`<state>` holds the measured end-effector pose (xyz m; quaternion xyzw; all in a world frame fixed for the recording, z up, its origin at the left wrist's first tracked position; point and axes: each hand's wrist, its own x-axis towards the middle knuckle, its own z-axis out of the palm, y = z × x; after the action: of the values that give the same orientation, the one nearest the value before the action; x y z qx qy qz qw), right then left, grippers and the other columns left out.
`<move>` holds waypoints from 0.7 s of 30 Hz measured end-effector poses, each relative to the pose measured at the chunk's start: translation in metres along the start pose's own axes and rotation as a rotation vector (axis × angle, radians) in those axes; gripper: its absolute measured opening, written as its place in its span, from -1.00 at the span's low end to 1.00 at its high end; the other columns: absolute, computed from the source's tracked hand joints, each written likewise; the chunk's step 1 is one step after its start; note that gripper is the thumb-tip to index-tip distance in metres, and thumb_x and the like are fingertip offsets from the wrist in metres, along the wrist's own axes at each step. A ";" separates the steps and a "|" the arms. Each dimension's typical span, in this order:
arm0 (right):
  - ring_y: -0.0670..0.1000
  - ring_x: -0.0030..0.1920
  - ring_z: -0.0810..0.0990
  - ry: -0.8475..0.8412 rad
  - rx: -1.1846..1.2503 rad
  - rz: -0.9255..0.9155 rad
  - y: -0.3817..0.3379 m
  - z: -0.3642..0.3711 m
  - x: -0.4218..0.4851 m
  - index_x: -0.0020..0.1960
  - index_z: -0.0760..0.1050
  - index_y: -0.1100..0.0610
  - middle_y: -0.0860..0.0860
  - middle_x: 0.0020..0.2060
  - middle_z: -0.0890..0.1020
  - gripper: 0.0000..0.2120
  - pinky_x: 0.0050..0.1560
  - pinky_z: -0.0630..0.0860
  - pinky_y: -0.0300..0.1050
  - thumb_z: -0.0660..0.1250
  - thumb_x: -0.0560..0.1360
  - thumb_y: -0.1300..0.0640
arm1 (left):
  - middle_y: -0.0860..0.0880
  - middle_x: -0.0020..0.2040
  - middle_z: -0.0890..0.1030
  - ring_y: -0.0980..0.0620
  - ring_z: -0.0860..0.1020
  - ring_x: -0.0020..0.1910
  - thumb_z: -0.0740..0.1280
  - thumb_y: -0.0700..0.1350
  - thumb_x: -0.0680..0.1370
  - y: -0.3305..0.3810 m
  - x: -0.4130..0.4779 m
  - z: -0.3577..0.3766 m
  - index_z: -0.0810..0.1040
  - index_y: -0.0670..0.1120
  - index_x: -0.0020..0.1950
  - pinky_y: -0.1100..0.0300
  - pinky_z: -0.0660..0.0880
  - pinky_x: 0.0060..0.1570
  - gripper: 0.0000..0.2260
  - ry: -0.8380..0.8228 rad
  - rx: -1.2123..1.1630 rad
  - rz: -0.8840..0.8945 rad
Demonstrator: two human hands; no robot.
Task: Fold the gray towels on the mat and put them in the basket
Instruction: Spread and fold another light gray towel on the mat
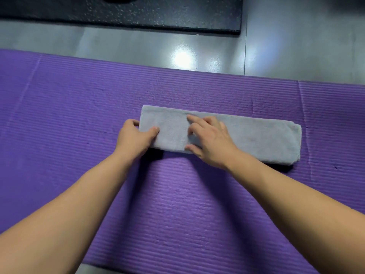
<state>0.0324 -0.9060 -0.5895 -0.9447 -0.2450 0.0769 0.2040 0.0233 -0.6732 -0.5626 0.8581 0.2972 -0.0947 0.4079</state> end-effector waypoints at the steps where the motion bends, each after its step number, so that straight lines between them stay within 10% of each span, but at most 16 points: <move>1: 0.09 0.31 0.34 0.009 0.010 0.004 0.000 0.000 0.000 0.16 0.48 -0.02 -0.14 0.53 0.34 -0.62 0.20 0.32 0.10 0.44 0.45 -0.19 | -0.06 0.07 0.66 -0.06 0.64 0.01 0.55 0.08 0.40 0.000 -0.001 0.000 0.54 -0.14 0.17 0.04 0.58 0.01 -0.53 -0.041 -0.110 -0.030; 8: -0.02 0.32 0.45 -0.056 0.488 0.172 0.002 -0.014 0.003 0.11 0.56 0.01 -0.10 0.37 0.53 -0.64 0.41 0.35 0.07 0.43 0.44 -0.20 | 0.03 0.01 0.64 0.22 0.60 -0.07 0.46 -0.17 0.53 0.032 -0.049 0.009 0.53 -0.08 0.15 0.30 0.53 -0.01 -0.77 -0.107 -0.495 0.326; 12: 0.07 0.08 0.65 0.112 1.317 0.519 0.002 -0.053 -0.010 0.12 0.56 0.20 0.13 0.07 0.69 -0.71 0.20 0.56 0.06 0.20 0.68 -0.01 | 0.07 0.49 0.43 0.13 0.38 0.49 0.34 -0.02 0.55 0.037 -0.077 0.036 0.32 0.02 0.52 0.08 0.25 0.52 -0.46 -0.337 -0.344 0.633; 16: 0.06 -0.10 0.70 0.190 1.353 0.560 0.010 -0.070 -0.039 0.31 0.48 0.11 0.13 0.03 0.70 -0.71 -0.03 0.60 -0.01 0.21 0.67 -0.02 | 0.08 0.66 0.08 0.18 0.00 0.63 0.17 0.17 0.53 0.036 -0.095 0.067 -0.10 -0.04 0.66 -0.14 -0.24 0.59 -0.20 -0.379 0.081 0.819; 21: -0.10 -0.14 0.61 0.301 1.105 0.572 0.031 -0.057 -0.062 0.39 0.47 -0.04 0.15 0.03 0.67 -0.60 -0.12 0.53 -0.21 0.40 0.59 0.17 | -0.01 0.67 -0.04 0.31 -0.18 0.58 0.18 0.03 0.48 0.048 -0.119 0.101 -0.31 -0.13 0.63 -0.09 -0.29 0.58 -0.11 -0.494 0.203 0.841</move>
<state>0.0056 -0.9816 -0.5488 -0.7285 0.1239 0.1100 0.6647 -0.0361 -0.8246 -0.5498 0.8910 -0.1907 -0.1508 0.3835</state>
